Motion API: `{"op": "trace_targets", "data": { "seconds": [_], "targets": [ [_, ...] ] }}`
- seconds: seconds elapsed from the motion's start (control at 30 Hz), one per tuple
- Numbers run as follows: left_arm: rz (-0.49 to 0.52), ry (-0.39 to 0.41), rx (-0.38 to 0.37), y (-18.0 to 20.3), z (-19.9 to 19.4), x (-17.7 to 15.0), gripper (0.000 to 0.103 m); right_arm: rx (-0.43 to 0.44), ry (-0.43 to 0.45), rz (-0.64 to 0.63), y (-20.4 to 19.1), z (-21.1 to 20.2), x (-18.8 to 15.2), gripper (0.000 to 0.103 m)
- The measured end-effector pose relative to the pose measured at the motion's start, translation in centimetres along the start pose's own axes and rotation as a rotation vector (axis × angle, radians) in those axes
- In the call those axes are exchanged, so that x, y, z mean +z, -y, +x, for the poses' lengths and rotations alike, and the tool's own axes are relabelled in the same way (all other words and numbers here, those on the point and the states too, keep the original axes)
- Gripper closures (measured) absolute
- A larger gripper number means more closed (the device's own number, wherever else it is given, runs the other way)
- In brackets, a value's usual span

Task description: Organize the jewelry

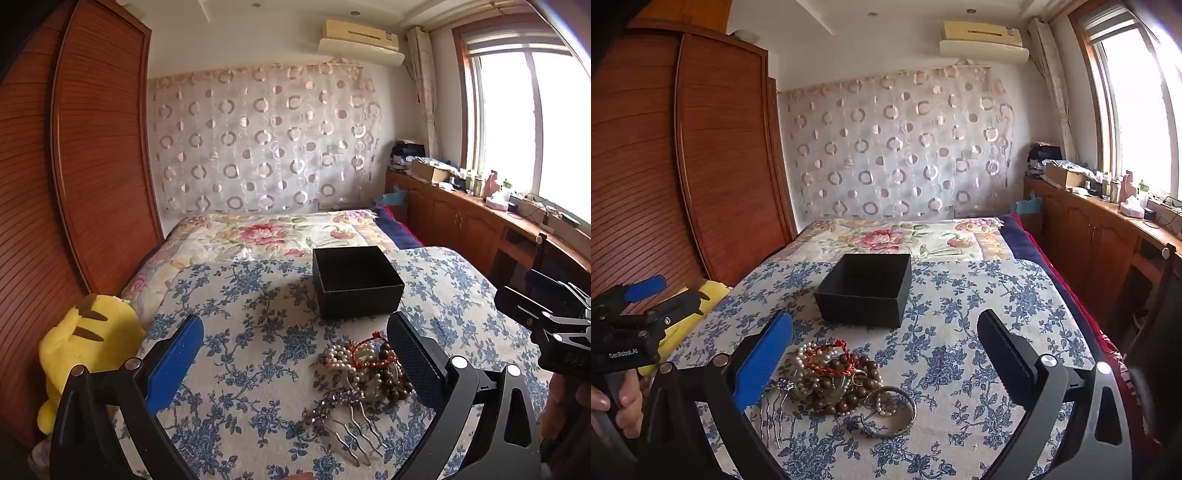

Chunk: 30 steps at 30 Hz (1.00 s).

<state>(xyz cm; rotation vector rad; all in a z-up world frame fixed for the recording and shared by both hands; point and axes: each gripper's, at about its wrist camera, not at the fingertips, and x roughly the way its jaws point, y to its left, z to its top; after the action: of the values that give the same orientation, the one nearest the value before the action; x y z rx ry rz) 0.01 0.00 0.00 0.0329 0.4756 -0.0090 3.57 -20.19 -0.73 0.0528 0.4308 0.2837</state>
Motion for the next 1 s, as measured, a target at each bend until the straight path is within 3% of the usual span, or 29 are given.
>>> {"op": "trace_targets", "data": {
  "seconds": [1.0],
  "targets": [
    [-0.007, 0.008, -0.004, -0.05, -0.03, 0.0, 0.006, 0.0, 0.003, -0.002, -0.15, -0.14, 0.05, 0.002]
  ]
}}
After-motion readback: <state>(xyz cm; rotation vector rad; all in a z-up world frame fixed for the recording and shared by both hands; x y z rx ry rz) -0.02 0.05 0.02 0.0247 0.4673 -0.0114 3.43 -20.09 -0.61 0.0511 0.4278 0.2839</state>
